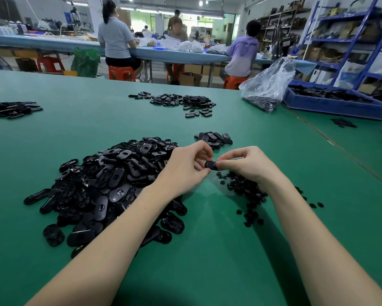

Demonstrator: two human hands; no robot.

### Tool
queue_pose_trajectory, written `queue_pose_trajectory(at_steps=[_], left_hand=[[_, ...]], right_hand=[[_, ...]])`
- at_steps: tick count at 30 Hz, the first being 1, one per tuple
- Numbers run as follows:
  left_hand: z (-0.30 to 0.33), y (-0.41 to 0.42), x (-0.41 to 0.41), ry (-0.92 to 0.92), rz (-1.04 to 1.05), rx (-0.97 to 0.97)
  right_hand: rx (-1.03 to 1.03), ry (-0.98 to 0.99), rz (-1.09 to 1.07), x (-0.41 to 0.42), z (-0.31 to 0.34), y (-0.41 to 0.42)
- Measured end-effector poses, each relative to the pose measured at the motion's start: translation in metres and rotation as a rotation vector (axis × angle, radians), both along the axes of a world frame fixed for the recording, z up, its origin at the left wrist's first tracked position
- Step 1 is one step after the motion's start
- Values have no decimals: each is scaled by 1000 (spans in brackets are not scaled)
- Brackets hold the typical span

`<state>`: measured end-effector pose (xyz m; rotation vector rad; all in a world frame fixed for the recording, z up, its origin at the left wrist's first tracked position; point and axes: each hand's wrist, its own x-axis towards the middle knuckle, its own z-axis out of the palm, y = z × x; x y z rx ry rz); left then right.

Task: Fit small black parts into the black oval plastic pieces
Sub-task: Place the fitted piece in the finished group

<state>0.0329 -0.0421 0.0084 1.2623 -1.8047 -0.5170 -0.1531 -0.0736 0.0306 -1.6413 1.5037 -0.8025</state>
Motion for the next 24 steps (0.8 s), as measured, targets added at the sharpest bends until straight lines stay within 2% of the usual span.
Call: queue_pose_trajectory(at_steps=[16,24], left_hand=[[-2,1,-4,-36,-45,-67],[4,2,0,148,-46,73]], right_hand=[[7,29,-21,-1,-3,-1],[88,-74,69,-8,-4,1]])
